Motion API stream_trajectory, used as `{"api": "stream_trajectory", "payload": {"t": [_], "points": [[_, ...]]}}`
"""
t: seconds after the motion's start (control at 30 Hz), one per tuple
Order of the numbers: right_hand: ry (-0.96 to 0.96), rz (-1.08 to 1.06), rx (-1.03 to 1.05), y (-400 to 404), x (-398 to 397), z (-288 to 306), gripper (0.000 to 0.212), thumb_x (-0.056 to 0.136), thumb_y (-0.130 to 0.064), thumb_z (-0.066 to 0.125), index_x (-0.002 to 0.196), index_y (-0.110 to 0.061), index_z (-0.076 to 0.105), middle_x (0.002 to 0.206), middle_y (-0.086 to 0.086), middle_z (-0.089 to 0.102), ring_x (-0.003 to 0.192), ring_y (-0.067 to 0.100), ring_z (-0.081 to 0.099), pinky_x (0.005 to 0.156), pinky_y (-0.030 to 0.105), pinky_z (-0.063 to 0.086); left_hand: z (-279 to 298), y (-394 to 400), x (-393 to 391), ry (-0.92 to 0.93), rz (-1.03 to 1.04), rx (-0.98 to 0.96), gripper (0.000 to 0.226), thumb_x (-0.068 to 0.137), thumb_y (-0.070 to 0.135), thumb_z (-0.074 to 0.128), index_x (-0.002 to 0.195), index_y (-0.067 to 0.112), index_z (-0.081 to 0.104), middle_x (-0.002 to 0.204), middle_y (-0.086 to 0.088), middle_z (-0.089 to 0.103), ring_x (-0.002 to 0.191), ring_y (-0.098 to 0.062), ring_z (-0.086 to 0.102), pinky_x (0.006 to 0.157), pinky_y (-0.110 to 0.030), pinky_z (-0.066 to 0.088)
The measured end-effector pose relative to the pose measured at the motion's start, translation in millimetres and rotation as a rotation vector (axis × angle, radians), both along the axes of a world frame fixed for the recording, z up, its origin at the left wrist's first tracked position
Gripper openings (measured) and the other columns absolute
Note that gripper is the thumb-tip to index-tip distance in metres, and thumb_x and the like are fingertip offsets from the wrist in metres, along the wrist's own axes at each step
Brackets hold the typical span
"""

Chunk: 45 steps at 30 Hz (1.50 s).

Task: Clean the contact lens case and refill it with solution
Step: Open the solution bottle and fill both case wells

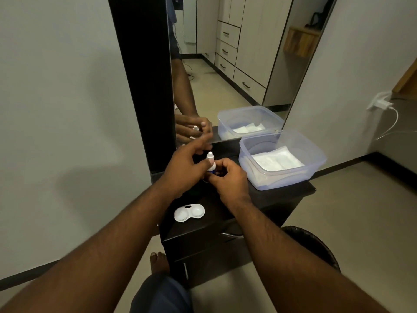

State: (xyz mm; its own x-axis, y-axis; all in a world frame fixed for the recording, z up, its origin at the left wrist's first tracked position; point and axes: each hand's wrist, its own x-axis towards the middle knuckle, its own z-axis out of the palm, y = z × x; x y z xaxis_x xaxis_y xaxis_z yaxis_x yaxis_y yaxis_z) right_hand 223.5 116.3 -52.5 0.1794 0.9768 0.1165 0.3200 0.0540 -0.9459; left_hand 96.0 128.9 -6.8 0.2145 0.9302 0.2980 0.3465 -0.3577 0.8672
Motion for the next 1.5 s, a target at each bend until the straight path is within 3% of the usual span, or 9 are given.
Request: {"api": "stream_trajectory", "payload": {"t": [0.13, 0.3, 0.43, 0.6, 0.83, 1.03, 1.17, 1.33, 1.5], "points": [[-0.015, 0.000, 0.017, -0.6, -0.2, -0.4, 0.027, 0.072, -0.023, 0.080, 0.094, -0.017, 0.065, 0.090, -0.003, 0.069, 0.086, 0.010, 0.064, 0.078, 0.026, 0.054, -0.7, 2.4, -2.5, 0.015, 0.032, 0.006, 0.025, 0.085, 0.004, 0.066, 0.107, 0.015, 0.069, 0.098, 0.002, 0.070, 0.083, 0.007, 0.064, 0.069, -0.006, 0.049], [-0.007, 0.005, -0.002, -0.1, -1.0, -0.8, 0.028, 0.074, -0.023, 0.079, 0.098, -0.019, 0.064, 0.096, -0.004, 0.070, 0.091, 0.010, 0.065, 0.085, 0.033, 0.055, 4.2, 1.4, 4.4, -0.027, 0.176, 0.151, 0.018, 0.077, 0.022, 0.076, 0.086, 0.012, 0.064, 0.080, 0.001, 0.066, 0.074, -0.007, 0.063, 0.066, -0.017, 0.051], [-0.001, -0.004, 0.008, -1.1, -0.4, -0.1, 0.030, 0.072, -0.023, 0.080, 0.098, -0.021, 0.065, 0.095, -0.005, 0.069, 0.090, 0.008, 0.064, 0.083, 0.026, 0.053, 11.9, -4.5, -8.1, -0.039, 0.241, 0.223, 0.021, 0.080, 0.016, 0.073, 0.098, 0.019, 0.065, 0.086, 0.012, 0.064, 0.082, 0.005, 0.060, 0.070, -0.007, 0.048], [0.097, -0.035, 0.069, -4.4, -0.3, 4.0, 0.038, 0.073, -0.021, 0.080, 0.108, -0.019, 0.066, 0.097, -0.008, 0.069, 0.091, 0.003, 0.063, 0.075, 0.011, 0.049, -25.7, -16.0, -40.5, 0.103, 0.233, 0.004, 0.036, 0.085, 0.007, 0.067, 0.118, 0.021, 0.066, 0.108, 0.004, 0.069, 0.094, -0.002, 0.064, 0.077, -0.008, 0.047], [0.142, -0.050, 0.101, -7.4, -1.7, 5.5, 0.036, 0.073, -0.019, 0.080, 0.104, -0.026, 0.064, 0.095, -0.012, 0.067, 0.090, 0.002, 0.063, 0.075, 0.014, 0.050, -38.9, -12.6, -43.7, 0.225, 0.299, -0.073, 0.018, 0.082, 0.010, 0.070, 0.099, 0.017, 0.071, 0.093, -0.002, 0.072, 0.077, -0.013, 0.068, 0.074, -0.034, 0.059], [0.143, -0.048, 0.090, -6.3, -1.5, 3.7, 0.039, 0.073, -0.021, 0.079, 0.109, -0.023, 0.065, 0.097, -0.008, 0.068, 0.094, 0.008, 0.064, 0.079, 0.020, 0.052, -28.7, -14.5, -40.1, 0.267, 0.327, -0.073, 0.043, 0.079, 0.017, 0.073, 0.121, 0.015, 0.064, 0.116, -0.003, 0.069, 0.103, -0.013, 0.064, 0.085, -0.018, 0.045], [0.161, 0.033, 0.119, -13.4, -0.1, 2.8, 0.031, 0.080, -0.021, 0.073, 0.110, -0.024, 0.065, 0.102, -0.001, 0.068, 0.095, 0.011, 0.064, 0.079, 0.023, 0.054, -27.4, -55.1, -52.8, 0.092, 0.349, 0.042, 0.033, 0.083, 0.022, 0.070, 0.116, 0.023, 0.066, 0.106, 0.011, 0.068, 0.095, 0.000, 0.062, 0.076, 0.000, 0.039], [0.295, 0.115, 0.120, -21.8, 7.5, 5.8, 0.032, 0.086, -0.011, 0.061, 0.112, -0.031, 0.061, 0.115, -0.002, 0.062, 0.097, 0.002, 0.060, 0.082, 0.019, 0.049, -62.7, -100.5, -67.7, 0.265, 0.186, 0.110, 0.059, 0.069, 0.060, 0.064, 0.122, 0.034, 0.061, 0.110, 0.023, 0.058, 0.106, 0.006, 0.046, 0.089, -0.013, 0.036], [0.419, 0.244, 0.052, -25.7, 13.3, 8.1, 0.049, 0.080, -0.005, 0.066, 0.124, -0.025, 0.056, 0.120, -0.003, 0.062, 0.103, 0.014, 0.059, 0.087, 0.028, 0.050, -70.4, -102.0, -61.0, 0.212, 0.257, 0.084, 0.064, 0.063, 0.061, 0.065, 0.120, 0.032, 0.062, 0.104, 0.020, 0.057, 0.101, 0.004, 0.046, 0.079, -0.012, 0.037]]}}
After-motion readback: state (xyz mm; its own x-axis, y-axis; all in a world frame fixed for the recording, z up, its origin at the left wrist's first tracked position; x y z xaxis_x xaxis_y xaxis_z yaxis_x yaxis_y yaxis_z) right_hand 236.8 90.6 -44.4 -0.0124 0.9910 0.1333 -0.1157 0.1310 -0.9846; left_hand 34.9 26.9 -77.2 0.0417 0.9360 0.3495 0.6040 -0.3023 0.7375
